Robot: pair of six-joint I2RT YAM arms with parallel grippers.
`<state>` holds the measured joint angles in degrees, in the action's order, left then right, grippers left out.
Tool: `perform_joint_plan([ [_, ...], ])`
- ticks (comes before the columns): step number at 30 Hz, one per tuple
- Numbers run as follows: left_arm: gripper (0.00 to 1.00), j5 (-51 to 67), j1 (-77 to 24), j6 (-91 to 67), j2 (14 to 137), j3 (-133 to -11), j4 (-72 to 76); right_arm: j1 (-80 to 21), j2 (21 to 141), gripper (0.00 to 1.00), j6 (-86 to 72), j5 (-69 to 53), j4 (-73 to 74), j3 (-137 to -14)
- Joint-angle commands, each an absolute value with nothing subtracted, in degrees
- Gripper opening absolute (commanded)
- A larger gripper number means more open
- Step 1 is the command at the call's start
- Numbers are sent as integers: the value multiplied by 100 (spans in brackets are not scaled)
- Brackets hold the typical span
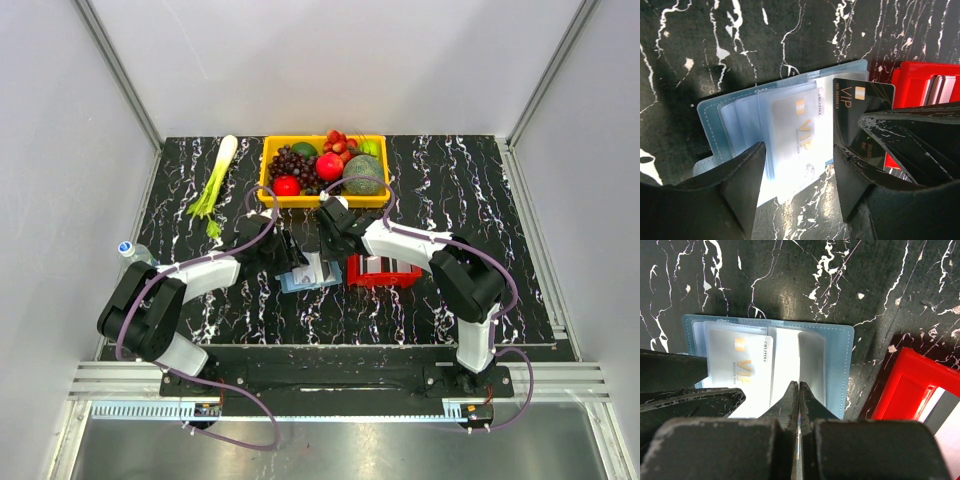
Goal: Put the credit cards into the card holder
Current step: Insert the credit card into the card holder.
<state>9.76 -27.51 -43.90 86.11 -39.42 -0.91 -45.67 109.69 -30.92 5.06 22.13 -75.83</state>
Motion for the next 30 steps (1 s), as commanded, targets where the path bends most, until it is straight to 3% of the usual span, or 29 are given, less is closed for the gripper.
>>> perform_joint_plan([
  [1, 60, 1283, -2786, -4526, 8490, -4008, 421, -4544, 11101, 0, -3076, 518, 2232, -7646],
  [20, 58, 1407, -2830, -4544, 8815, -4464, 378, -4518, 10636, 0, -3146, 887, 2232, -7550],
  [30, 49, 1195, -2918, -4333, 8930, -4491, 141, -4474, 9862, 0, -3085, 1301, 2268, -7611],
])
